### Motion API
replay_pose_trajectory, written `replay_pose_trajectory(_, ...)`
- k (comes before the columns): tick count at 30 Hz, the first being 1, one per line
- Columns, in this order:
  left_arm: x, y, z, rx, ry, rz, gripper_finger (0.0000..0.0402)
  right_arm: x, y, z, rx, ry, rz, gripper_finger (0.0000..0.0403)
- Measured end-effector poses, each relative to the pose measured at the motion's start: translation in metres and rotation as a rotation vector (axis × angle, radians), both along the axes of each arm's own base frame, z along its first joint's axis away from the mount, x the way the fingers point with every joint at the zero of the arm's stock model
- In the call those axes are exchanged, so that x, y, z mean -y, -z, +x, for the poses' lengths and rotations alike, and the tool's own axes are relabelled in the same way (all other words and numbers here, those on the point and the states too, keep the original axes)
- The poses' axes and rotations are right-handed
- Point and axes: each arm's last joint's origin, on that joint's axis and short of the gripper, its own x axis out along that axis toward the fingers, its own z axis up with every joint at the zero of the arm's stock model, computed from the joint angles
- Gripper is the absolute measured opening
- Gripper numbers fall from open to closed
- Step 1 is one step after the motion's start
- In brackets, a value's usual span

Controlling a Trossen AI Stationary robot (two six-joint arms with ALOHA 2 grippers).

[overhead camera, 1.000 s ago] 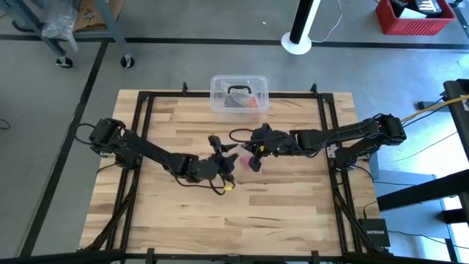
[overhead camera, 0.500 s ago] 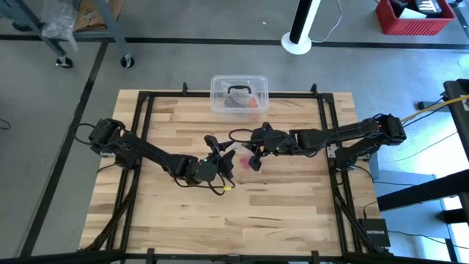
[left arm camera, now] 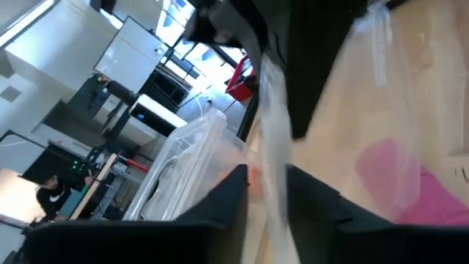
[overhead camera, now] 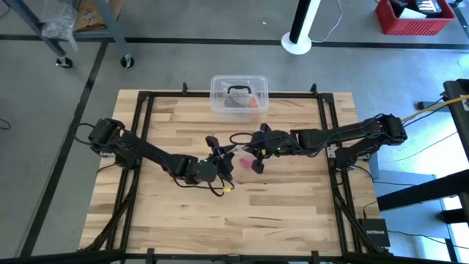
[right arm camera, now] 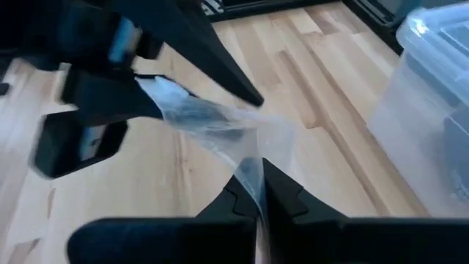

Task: Roll bandage
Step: Open the transparent zip lock bag

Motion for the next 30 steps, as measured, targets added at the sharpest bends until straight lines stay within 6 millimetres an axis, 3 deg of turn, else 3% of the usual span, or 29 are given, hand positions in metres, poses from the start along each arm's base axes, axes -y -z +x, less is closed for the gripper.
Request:
replay_pose_trajectory(4, -0.001, -0.008, -0.005, 0.006, 0.034, -0.037, 0.0011, 0.0, -0.007, -0.007, -0.003, -0.036, -0.025, 0.0002)
replay_pose_trajectory(12, 0.0, -0.029, -0.016, 0.078, 0.203, -0.2, 0.0003, -0.002, -0.002, -0.008, -0.056, -0.094, 0.01, 0.0009)
replay_pose_trajectory(17, -0.008, -0.027, -0.021, 0.021, 0.188, -0.256, 0.0002, -0.003, 0.006, -0.01, -0.128, -0.161, -0.011, 0.0068)
replay_pose_trajectory(24, -0.017, -0.019, -0.024, -0.044, 0.165, -0.316, 0.0002, -0.001, -0.019, -0.036, -0.096, -0.179, -0.016, 0.0163)
replay_pose_trajectory(27, -0.019, -0.019, -0.022, -0.033, 0.204, -0.37, 0.0001, -0.002, -0.035, -0.041, -0.003, -0.205, -0.019, 0.0183)
replay_pose_trajectory(30, -0.022, -0.019, -0.021, -0.03, 0.226, -0.405, 0.0001, -0.01, -0.036, -0.037, 0.049, -0.262, -0.067, 0.0189)
